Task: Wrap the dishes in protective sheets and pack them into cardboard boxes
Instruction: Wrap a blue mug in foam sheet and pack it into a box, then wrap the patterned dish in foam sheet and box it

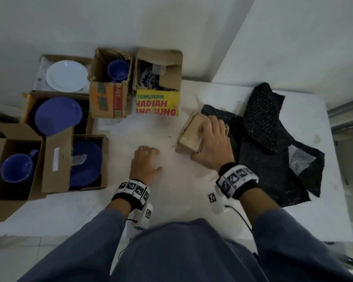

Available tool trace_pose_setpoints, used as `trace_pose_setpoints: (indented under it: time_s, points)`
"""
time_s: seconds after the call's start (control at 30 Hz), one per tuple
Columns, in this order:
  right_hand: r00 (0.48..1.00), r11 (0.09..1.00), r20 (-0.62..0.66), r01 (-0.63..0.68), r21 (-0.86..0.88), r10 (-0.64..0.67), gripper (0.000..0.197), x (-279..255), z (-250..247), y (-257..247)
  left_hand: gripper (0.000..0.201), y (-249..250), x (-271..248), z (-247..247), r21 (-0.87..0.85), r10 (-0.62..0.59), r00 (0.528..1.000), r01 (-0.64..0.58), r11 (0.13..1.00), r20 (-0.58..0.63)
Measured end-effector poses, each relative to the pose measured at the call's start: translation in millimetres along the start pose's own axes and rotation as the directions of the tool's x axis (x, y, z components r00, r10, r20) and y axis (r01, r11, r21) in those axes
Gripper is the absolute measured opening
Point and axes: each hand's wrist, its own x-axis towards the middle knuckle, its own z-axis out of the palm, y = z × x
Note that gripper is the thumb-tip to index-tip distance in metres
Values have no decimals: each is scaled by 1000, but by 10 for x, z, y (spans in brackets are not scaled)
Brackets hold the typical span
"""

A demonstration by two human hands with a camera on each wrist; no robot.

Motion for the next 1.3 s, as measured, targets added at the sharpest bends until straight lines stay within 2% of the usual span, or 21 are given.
trace_pose_setpoints:
  time_s: [0.07, 0.17, 0.4, 0.5, 0.57, 0.73, 0.8, 0.87, 0.9, 0.93, 1.0, 1.03, 1.1, 1.17, 1.23, 1.3]
  points:
    - [999, 1000, -31, -11, 20, 12, 79, 344, -126, 92, 74, 61, 143, -45, 107, -45, 999, 44, 993, -1]
    - [999, 1000, -49, 5, 19, -4, 80, 847, -256, 237, 92, 67, 302, -63, 189, -123, 990, 109, 976, 64]
    - [997, 995, 10, 78, -60, -78, 82, 1781, -343, 366, 98, 107, 435, -78, 218, -190, 972, 157, 963, 141]
    - [991, 990, 15, 134, -40, -134, 65, 2048, -300, 381, 101, 145, 506, -101, 226, -243, 954, 201, 953, 176]
    - [987, 987, -15, 158, -40, -159, 52, 2151, -264, 425, 102, 168, 547, -118, 225, -267, 945, 223, 948, 190]
    - [992, 991, -36, 119, -62, -121, 48, 2055, -171, 415, 100, 205, 558, -131, 223, -280, 937, 234, 946, 207]
    - [994, 997, -84, 71, -4, -71, 42, 1952, -129, 346, 100, 189, 544, -129, 224, -275, 936, 226, 948, 219]
    - [982, 995, -184, 46, 90, -28, 33, 1815, -93, 212, 99, 166, 529, -126, 224, -262, 937, 211, 952, 230]
    - [969, 985, -246, 58, 165, -16, 27, 1745, -54, 140, 99, 156, 519, -126, 225, -254, 937, 201, 953, 238]
    - [969, 960, -246, 43, 276, 27, 25, 1671, -30, 49, 99, 145, 509, -128, 227, -246, 938, 191, 955, 246]
    - [993, 870, -61, -60, 489, 103, 33, 1557, 31, -136, 98, 128, 481, -143, 229, -226, 941, 169, 959, 252]
    - [998, 850, 22, -67, 522, 66, 41, 1526, 71, -212, 97, 116, 463, -154, 231, -213, 944, 155, 961, 252]
    - [991, 915, 115, 16, 404, -68, 56, 1536, 138, -297, 94, 91, 424, -194, 224, -177, 953, 122, 967, 247]
    - [963, 972, 233, 85, 217, -136, 60, 1569, 177, -386, 86, 33, 385, -260, 193, -137, 963, 93, 977, 232]
    - [937, 978, 323, 66, 200, -130, 62, 1592, 201, -449, 71, -40, 341, -332, 132, -103, 968, 74, 988, 230]
    - [935, 972, 338, 26, 232, -106, 60, 1579, 179, -494, 49, -100, 296, -429, -7, -66, 973, 69, 998, 222]
